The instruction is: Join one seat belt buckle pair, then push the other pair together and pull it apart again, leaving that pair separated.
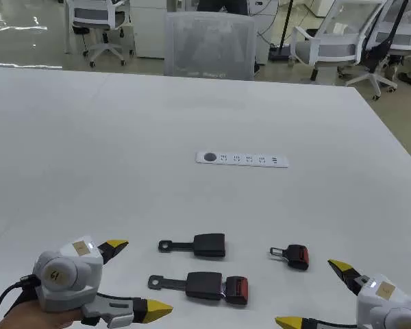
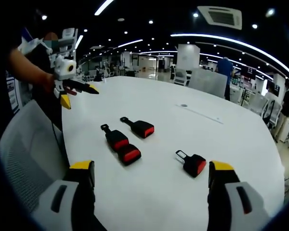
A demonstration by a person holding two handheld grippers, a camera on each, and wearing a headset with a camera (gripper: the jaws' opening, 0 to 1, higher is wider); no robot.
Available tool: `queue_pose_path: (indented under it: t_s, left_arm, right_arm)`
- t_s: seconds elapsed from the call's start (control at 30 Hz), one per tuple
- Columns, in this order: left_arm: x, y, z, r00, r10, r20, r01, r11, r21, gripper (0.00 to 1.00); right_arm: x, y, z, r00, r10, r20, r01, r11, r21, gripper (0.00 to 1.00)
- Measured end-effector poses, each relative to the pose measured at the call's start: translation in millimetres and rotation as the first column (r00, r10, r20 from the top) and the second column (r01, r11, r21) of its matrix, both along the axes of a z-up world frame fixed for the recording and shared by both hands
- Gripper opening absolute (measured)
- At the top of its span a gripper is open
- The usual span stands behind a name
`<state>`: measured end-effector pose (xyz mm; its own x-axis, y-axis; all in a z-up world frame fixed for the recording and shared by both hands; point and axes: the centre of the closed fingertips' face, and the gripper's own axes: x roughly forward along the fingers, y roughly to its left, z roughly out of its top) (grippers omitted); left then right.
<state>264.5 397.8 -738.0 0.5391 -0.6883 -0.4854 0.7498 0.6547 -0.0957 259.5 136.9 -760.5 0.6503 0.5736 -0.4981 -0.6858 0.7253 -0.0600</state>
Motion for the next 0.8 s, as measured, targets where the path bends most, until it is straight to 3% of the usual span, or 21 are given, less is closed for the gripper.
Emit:
queue_pose_path:
  t_s: [0.2, 0.57, 0.8]
  left_arm:
    - [-9.6, 2.0, -2.3, 1.000, -0.009, -0.003, 0.009, 1.000, -0.001, 1.00]
    - [-9.3, 8.3, 8.6, 1.000, 0.016, 0.021, -0.016, 1.000, -0.021, 1.00]
    - [-14.4, 11.0, 8.4, 1.000, 0.016, 0.023, -0.015, 1.000, -0.018, 0.99]
  right_arm:
    - [-9.5, 1.4, 1.6, 1.000, -0.006, 0.010, 0.006, 1.000, 0.001, 1.00]
    - [-16.0, 2.0, 4.2, 1.000, -0.021, 0.013, 0.021, 1.000, 0.007, 1.00]
    - [-17.5, 1.1, 4.2, 0.999, -0.030, 0.014, 0.030, 0.999, 0.012, 1.00]
